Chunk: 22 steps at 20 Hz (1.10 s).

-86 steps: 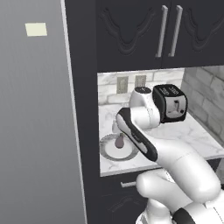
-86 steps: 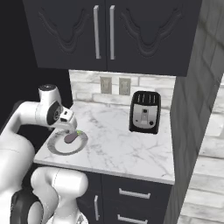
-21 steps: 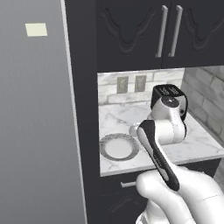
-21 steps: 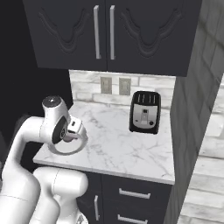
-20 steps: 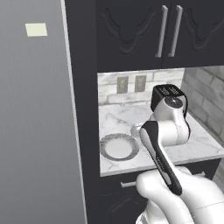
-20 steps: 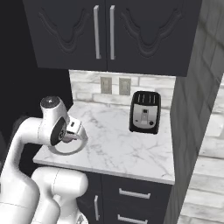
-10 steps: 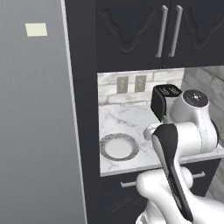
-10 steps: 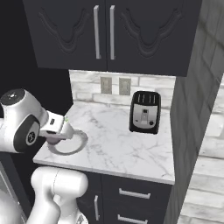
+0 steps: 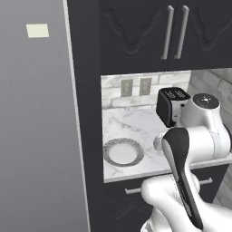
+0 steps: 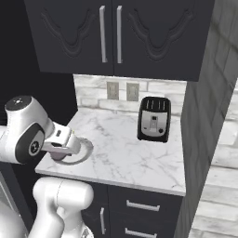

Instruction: Place the eggplant on the bottom rack of the oven.

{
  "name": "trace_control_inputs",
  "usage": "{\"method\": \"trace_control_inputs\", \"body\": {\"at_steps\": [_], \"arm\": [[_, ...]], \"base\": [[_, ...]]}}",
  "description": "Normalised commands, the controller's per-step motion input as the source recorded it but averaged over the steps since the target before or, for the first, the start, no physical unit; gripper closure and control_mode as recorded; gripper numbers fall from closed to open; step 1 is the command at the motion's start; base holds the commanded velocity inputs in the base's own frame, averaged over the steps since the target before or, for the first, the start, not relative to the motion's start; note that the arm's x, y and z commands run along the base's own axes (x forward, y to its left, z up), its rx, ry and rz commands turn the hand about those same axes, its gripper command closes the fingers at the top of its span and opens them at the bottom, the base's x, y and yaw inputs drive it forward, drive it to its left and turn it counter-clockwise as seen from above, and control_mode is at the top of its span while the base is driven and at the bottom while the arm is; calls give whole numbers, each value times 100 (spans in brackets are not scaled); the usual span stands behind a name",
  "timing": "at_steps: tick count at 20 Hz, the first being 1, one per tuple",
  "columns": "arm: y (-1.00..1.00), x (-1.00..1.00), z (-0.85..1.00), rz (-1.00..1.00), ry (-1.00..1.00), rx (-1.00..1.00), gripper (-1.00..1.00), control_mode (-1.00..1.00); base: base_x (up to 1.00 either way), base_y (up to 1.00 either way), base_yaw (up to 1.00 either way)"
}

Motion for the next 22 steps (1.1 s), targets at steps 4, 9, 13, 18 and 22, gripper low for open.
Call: {"method": "trace_control_inputs", "body": {"at_steps": [4,9,13,18,22], "arm": [[0,0,-2,0,0,0,100,-100],[0,-6,-1,0,0,0,100,-100],[0,-8,-3,0,0,0,100,100],[0,0,0,0,0,0,100,100],[0,0,0,0,0,0,100,100]], "base": [[0,0,0],[0,0,0],[-51,7,0],[-79,47,2],[-73,87,6]]}}
